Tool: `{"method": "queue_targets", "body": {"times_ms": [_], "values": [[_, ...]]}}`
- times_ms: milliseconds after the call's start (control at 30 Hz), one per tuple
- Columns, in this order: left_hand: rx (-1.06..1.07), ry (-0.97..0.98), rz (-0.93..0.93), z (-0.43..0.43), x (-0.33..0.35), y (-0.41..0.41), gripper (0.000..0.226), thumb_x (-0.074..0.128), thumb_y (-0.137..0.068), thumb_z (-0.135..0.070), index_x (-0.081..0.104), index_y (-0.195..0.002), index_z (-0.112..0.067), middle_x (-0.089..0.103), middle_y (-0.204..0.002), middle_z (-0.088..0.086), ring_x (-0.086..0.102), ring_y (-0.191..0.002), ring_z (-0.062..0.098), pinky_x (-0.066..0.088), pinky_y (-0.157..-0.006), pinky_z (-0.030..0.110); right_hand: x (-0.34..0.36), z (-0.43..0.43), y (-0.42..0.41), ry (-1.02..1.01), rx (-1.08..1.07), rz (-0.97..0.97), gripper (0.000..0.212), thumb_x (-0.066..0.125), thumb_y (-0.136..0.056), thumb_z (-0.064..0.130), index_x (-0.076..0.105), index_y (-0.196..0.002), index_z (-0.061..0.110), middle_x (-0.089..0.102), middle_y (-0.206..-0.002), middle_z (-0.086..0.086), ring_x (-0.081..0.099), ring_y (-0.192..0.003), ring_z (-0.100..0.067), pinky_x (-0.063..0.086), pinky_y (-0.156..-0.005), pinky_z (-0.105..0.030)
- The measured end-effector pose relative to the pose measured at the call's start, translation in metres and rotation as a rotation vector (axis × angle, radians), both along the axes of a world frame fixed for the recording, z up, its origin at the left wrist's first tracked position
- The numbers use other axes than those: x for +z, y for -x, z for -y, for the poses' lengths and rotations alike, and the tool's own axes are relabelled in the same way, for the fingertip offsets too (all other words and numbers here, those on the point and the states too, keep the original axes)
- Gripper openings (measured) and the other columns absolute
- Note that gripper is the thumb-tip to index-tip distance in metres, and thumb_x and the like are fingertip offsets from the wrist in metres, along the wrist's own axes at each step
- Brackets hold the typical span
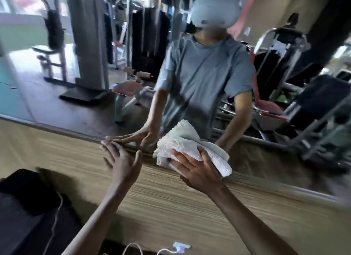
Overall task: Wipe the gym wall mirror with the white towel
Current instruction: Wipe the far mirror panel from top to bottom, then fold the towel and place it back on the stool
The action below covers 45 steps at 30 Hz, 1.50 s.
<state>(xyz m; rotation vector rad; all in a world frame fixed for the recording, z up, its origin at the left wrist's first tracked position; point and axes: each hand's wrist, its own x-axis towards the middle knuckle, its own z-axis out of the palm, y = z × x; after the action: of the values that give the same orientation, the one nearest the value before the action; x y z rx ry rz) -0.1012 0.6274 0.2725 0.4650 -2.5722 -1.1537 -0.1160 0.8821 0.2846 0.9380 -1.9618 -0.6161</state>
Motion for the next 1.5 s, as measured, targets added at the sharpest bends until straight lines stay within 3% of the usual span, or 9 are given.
{"method": "queue_targets", "body": {"times_ms": [300,500,667,867,967,1133,1233,1333,1500], "values": [[-0.107,-0.046,-0.151,-0.192,-0.030,-0.021,0.110,0.028,-0.086,-0.070,-0.012,-0.153,0.008,-0.022,-0.159,0.032,-0.021,-0.149,0.043,-0.010,-0.120,0.056,-0.017,-0.217,-0.047,0.589,-0.348,-0.151,0.054,0.048,-0.085,0.041,0.045,-0.139,0.034,0.013,-0.168,0.002,0.018,-0.151,-0.021,0.027,-0.104,-0.052],[-0.042,-0.178,-0.115,-0.266,-0.025,-0.021,0.100,0.036,-0.084,-0.048,-0.012,-0.153,0.007,-0.016,-0.161,0.030,-0.011,-0.149,0.051,0.000,-0.121,0.059,-0.013,-0.323,-0.060,1.456,-0.443,-0.286,0.054,0.044,-0.090,0.026,0.046,-0.136,-0.003,0.031,-0.148,-0.041,0.027,-0.140,-0.046,0.021,-0.116,-0.046],[0.021,-0.209,-0.148,-0.284,-0.016,-0.025,0.097,0.038,-0.082,-0.035,-0.011,-0.153,0.009,-0.016,-0.162,0.028,-0.016,-0.148,0.049,-0.002,-0.120,0.058,0.005,-0.336,-0.058,1.808,-0.443,-0.419,0.058,0.040,-0.094,0.024,0.043,-0.146,-0.002,0.032,-0.156,-0.028,0.034,-0.143,-0.042,0.028,-0.112,-0.045],[0.006,-0.218,-0.135,-0.277,-0.010,-0.030,0.098,0.038,-0.082,-0.041,-0.011,-0.155,0.004,-0.018,-0.164,0.022,-0.018,-0.150,0.043,-0.001,-0.122,0.052,0.014,-0.315,-0.066,1.937,-0.350,-0.388,0.060,0.037,-0.085,0.014,0.046,-0.142,-0.006,0.044,-0.146,-0.029,0.041,-0.136,-0.045,0.023,-0.113,-0.031],[-0.115,-0.186,-0.218,-0.264,-0.018,-0.043,0.098,0.045,-0.084,-0.040,-0.006,-0.156,0.002,-0.017,-0.164,0.022,-0.018,-0.151,0.040,-0.007,-0.120,0.042,0.006,-0.266,-0.085,1.879,-0.163,-0.237,0.055,0.036,-0.089,0.009,0.045,-0.140,-0.009,0.044,-0.142,-0.011,0.043,-0.134,-0.033,0.026,-0.114,-0.021],[-0.220,-0.126,-0.297,-0.221,-0.037,-0.081,0.076,0.041,-0.087,-0.051,0.042,-0.148,-0.006,0.022,-0.161,0.026,0.021,-0.151,0.035,0.026,-0.117,0.047,-0.029,-0.153,-0.120,1.642,0.098,0.237,0.046,0.041,-0.092,0.010,0.048,-0.138,0.008,0.052,-0.139,-0.020,0.045,-0.132,-0.019,0.032,-0.113,-0.026],[-0.143,-0.091,-0.250,-0.177,-0.041,-0.116,0.064,0.036,-0.087,-0.052,0.063,-0.129,-0.011,0.057,-0.138,0.010,0.060,-0.118,0.030,0.046,-0.092,0.036,-0.044,-0.102,-0.127,1.528,0.205,0.535,0.044,0.042,-0.092,0.015,0.051,-0.135,0.017,0.055,-0.138,-0.022,0.051,-0.130,-0.027,0.037,-0.111,-0.032],[0.009,-0.010,-0.115,-0.122,-0.051,-0.161,0.064,0.032,-0.085,-0.057,0.065,-0.125,-0.020,0.065,-0.125,-0.001,0.065,-0.101,0.027,0.049,-0.083,0.035,-0.059,-0.061,-0.120,1.330,0.289,0.858,0.046,0.042,-0.086,0.016,0.057,-0.130,0.015,0.060,-0.131,-0.016,0.057,-0.120,-0.030,0.040,-0.106,-0.034],[0.401,-0.002,0.143,-0.032,-0.076,-0.259,0.054,0.034,-0.086,-0.054,0.066,-0.116,-0.023,0.068,-0.116,-0.005,0.063,-0.104,0.021,0.049,-0.084,0.033,-0.095,0.039,-0.117,1.027,0.425,1.414,0.050,0.040,-0.080,0.028,0.063,-0.121,0.012,0.062,-0.119,0.000,0.056,-0.109,-0.019,0.036,-0.098,-0.015]]}}
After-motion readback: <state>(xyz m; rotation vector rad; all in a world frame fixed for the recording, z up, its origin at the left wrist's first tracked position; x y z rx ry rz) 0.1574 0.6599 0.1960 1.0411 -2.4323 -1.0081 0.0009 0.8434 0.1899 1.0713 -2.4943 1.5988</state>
